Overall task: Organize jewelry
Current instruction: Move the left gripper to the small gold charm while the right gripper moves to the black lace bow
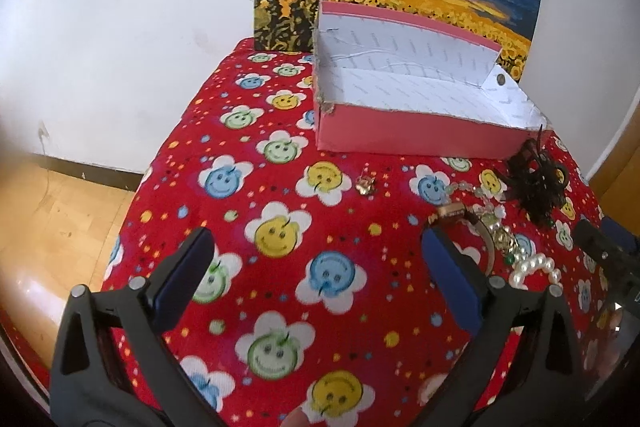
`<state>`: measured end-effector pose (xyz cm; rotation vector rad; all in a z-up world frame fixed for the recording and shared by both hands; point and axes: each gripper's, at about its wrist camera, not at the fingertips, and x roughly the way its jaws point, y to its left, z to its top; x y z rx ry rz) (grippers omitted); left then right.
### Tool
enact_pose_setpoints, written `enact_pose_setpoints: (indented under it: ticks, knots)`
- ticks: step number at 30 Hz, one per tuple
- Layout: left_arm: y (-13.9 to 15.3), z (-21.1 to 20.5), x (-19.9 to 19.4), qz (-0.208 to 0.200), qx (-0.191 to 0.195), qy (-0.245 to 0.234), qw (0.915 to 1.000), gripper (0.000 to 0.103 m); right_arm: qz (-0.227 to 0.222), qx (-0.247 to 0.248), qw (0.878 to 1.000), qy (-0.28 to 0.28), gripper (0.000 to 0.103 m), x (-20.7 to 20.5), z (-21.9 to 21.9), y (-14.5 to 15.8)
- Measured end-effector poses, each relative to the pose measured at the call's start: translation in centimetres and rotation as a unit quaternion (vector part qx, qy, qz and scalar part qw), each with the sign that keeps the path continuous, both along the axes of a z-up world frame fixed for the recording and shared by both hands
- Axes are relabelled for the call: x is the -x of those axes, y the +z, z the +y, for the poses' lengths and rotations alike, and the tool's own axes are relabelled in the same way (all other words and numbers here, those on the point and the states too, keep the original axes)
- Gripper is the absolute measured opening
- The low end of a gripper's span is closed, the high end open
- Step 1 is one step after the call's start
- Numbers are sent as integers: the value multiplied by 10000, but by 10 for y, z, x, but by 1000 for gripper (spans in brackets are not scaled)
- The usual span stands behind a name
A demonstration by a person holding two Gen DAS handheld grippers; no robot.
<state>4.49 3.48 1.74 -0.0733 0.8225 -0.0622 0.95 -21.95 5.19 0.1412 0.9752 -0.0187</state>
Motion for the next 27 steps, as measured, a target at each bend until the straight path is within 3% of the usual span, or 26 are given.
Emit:
enact_pose_setpoints:
  ticks: [7, 12, 16, 26, 27]
  knots:
    - [-5, -16, -25, 216, -129, -290, 9993, 56, 124, -98, 9999, 41, 103, -16, -4, -2]
    - [-11, -20, -40, 366, -12, -379, 9986, 52, 160, -135, 9998, -10, 103, -24, -11, -1]
    - [-18, -23, -51, 506, 6, -367, 9980, 33, 202, -169, 9996, -39, 103, -27, -14, -2]
    - [-20, -34, -54, 364, -287, -479, 9978, 23, 337, -262, 9991, 9, 103, -37, -14, -10]
    - [-20, -34, -54, 361, -274, -505, 9977, 17, 339, -264, 9991, 14, 103, -37, -13, -11]
